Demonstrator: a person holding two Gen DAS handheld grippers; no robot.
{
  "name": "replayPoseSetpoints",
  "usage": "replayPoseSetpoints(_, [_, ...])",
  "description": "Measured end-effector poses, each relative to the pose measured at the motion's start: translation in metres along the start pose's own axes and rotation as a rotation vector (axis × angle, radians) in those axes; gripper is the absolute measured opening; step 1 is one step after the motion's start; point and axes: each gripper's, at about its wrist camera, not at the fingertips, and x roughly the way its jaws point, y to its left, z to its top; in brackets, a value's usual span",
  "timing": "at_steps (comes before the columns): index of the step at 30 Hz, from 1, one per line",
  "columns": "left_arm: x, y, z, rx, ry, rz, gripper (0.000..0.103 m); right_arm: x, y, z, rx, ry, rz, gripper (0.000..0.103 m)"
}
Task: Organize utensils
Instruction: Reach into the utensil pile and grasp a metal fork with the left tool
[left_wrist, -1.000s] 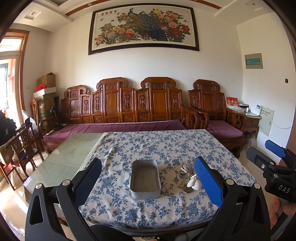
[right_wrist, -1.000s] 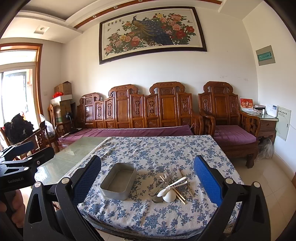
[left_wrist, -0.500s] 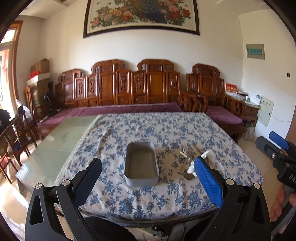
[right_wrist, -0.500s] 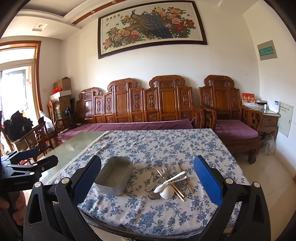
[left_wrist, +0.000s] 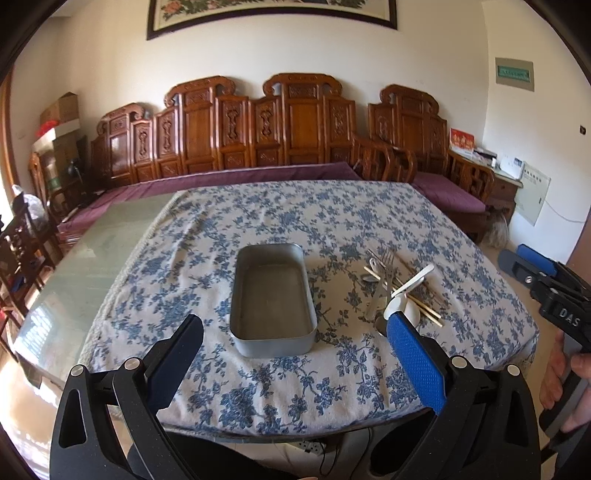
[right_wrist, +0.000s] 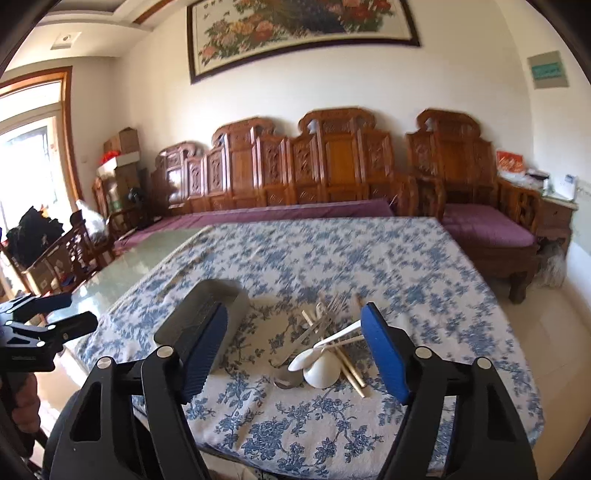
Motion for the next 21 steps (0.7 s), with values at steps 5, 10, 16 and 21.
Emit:
replayPoseSetpoints(5, [0.029, -0.01, 0.006, 0.044, 0.032, -0.02, 0.097, 0.043, -0.018, 0.001, -0.033, 0.047, -0.007, 0.068])
replayPoseSetpoints(10, [0.066, -0.029, 0.014, 0.108, 0.083, -0.055, 0.095, 0.086, -0.044, 0.0, -0.029, 0.106, -0.025, 0.061])
replayPoseSetpoints(16, [0.117, -0.055, 0.022, 0.159, 0.14, -0.118, 0.079, 0.133, -0.074, -0.018, -0.012, 0.181, -0.059, 0.059])
replayPoseSetpoints(21, [0.162, -0.076, 0.026, 0.191, 0.189, -0.167, 0.066, 0.155, -0.091, -0.034, 0.041, 0.225, -0.051, 0.057])
